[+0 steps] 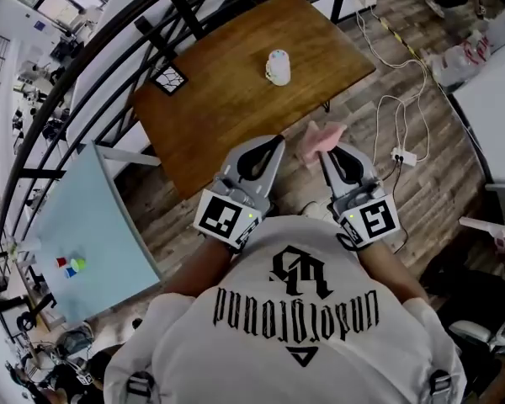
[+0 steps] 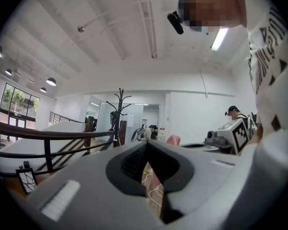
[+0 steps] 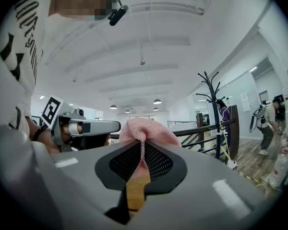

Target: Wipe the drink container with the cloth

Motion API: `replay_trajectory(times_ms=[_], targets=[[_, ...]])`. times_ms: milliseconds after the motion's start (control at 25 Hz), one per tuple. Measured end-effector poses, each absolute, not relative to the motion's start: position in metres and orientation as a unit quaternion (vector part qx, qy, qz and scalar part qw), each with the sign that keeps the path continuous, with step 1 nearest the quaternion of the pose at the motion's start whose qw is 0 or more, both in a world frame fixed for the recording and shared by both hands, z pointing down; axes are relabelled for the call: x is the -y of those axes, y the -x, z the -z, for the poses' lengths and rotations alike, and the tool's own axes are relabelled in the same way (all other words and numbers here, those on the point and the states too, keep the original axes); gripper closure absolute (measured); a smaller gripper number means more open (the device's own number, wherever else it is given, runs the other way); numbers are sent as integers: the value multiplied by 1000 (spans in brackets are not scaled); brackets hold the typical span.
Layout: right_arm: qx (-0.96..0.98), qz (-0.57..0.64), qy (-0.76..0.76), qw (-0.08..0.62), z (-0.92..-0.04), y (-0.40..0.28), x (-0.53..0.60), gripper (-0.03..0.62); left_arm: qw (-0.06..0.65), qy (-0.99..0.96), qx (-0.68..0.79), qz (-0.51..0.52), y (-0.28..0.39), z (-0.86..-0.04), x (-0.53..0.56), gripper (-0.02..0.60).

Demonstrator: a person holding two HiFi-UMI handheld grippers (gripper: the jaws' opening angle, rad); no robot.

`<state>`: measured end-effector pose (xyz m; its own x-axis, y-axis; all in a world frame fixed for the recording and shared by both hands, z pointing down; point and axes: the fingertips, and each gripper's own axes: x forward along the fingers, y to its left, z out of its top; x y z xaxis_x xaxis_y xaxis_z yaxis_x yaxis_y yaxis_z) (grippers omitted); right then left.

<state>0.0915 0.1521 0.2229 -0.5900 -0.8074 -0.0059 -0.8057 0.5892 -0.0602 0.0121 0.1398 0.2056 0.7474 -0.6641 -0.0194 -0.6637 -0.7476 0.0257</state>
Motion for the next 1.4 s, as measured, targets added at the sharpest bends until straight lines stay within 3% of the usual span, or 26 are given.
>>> replay_trajectory(times_ms=[600, 840, 1160, 1400], targets=[[-863, 31, 505, 12, -225, -3, -73, 568, 6, -952, 306, 6, 80, -209, -61, 532], [-862, 46, 505, -1, -240, 3, -51, 568, 41, -949, 314, 5, 89, -232, -34, 532], [-860, 63, 506, -10, -266, -5, -1, 568, 33, -947, 321, -11, 84, -246, 9, 532], [-863, 74, 498, -32, -300, -10, 37, 568, 91, -945, 313, -23, 63, -277, 40, 532]])
